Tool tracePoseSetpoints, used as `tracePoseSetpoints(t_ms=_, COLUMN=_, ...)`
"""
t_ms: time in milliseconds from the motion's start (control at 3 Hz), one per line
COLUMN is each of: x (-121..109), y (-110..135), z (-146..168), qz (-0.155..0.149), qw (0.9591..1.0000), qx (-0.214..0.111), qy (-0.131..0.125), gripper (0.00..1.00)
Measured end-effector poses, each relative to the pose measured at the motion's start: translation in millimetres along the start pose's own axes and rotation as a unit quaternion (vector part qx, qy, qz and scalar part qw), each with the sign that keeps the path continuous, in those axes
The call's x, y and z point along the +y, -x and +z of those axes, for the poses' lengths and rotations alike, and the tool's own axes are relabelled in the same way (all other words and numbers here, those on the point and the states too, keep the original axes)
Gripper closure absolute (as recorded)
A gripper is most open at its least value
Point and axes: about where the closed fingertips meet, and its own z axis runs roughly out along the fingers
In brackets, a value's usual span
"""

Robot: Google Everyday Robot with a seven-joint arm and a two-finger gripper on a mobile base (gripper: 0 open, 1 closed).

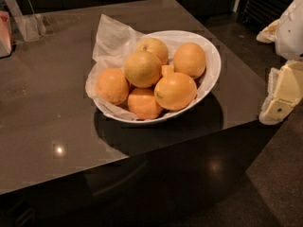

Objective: Pick orange from white bowl

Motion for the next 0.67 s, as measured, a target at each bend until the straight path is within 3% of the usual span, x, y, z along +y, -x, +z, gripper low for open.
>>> tracePoseSetpoints(t_ms=333, x=0.0, y=0.0, z=0.0, qz=0.0, qw=1.0, qx=0.0, qy=0.0, gripper=0.0)
tracePoseSetpoints(t_ms=667, x=-3.0, y=6.6, z=-2.3, qz=0.002, qw=0.9998, qx=-0.021, qy=-0.002, gripper=0.0)
